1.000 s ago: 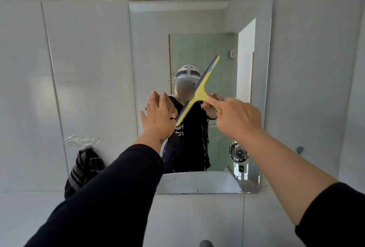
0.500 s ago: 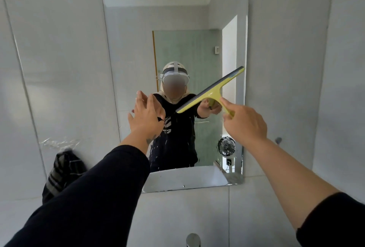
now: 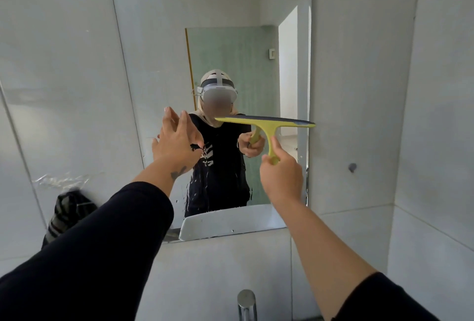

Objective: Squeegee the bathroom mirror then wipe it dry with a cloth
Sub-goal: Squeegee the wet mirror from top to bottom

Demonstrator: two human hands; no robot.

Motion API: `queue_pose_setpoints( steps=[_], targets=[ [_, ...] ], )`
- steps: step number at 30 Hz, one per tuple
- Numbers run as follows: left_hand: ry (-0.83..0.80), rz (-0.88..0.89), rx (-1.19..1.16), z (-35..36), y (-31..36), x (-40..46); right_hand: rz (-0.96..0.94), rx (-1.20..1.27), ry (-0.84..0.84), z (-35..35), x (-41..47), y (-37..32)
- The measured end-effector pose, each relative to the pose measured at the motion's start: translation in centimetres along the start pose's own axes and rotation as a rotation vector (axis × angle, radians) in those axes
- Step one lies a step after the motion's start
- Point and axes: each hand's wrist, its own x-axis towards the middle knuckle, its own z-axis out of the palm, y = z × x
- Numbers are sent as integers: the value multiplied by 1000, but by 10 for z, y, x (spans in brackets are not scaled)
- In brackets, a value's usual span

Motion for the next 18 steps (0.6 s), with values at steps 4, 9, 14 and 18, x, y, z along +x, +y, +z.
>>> queue_pose_setpoints(
  steps=[4, 9, 14, 18],
  targets=[
    [123, 32, -90, -3, -8, -2, 56, 71, 14, 15, -14, -6],
    [186, 5, -102, 0, -32, -10, 67, 157, 9, 42, -35, -13],
    [171, -21, -85, 7, -54, -25, -19, 134, -12, 77, -59, -20],
    [199, -40, -109, 10, -71, -38, -87, 119, -66, 100, -74, -25]
  ],
)
